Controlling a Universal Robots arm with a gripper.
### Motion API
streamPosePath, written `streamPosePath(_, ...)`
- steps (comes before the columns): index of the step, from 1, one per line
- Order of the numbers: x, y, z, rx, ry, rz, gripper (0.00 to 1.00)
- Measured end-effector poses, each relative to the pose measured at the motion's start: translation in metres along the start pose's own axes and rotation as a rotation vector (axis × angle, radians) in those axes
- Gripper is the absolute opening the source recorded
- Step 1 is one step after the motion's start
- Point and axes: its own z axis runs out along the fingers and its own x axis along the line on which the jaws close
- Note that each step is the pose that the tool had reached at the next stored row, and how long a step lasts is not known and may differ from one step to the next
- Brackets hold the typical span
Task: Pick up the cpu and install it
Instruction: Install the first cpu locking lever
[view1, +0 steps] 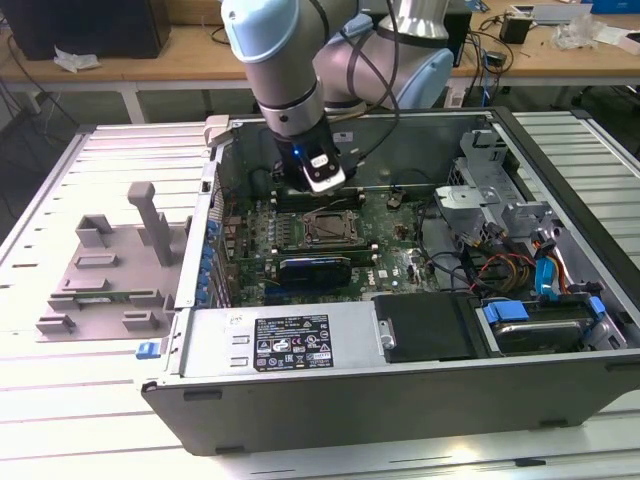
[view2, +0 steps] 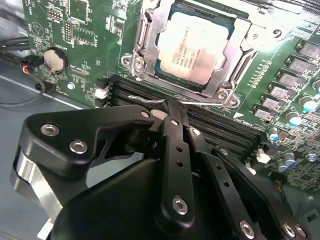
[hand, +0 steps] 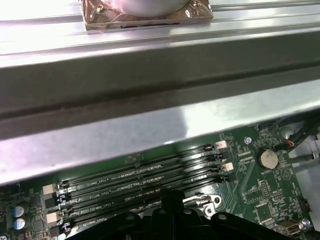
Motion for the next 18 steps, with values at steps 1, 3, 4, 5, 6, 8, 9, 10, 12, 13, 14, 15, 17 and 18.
streamPosePath(1,0.0005,-0.0005,0.0020,0.0017,-0.0026,0.009,0.11)
streamPosePath(3,0.0009,-0.0010,0.0042,0.0134,-0.0155,0.065,0.11)
streamPosePath(4,0.0008,-0.0011,0.0050,0.0176,-0.0205,0.085,0.11)
streamPosePath(5,0.0005,-0.0011,0.0054,0.0195,-0.0227,0.095,0.11)
streamPosePath(6,0.0004,-0.0010,0.0057,0.0211,-0.0246,0.103,0.11)
streamPosePath(8,0.0004,0.0000,0.0065,0.0250,-0.0288,0.121,0.11)
streamPosePath(9,0.0006,0.0005,0.0066,0.0257,-0.0295,0.124,0.11)
streamPosePath(10,0.0007,0.0013,0.0069,0.0264,-0.0302,0.127,0.11)
streamPosePath(12,0.0010,0.0026,0.0073,0.0271,-0.0313,0.132,0.11)
streamPosePath(13,0.0013,0.0037,0.0077,0.0275,-0.0322,0.135,0.11)
streamPosePath(14,0.0016,0.0047,0.0080,0.0281,-0.0328,0.138,0.11)
streamPosePath(15,0.0018,0.0054,0.0082,0.0286,-0.0334,0.141,0.11)
streamPosePath(17,0.0019,0.0058,0.0085,0.0294,-0.0342,0.144,0.11)
streamPosePath(18,0.0020,0.0058,0.0087,0.0297,-0.0345,0.146,0.11)
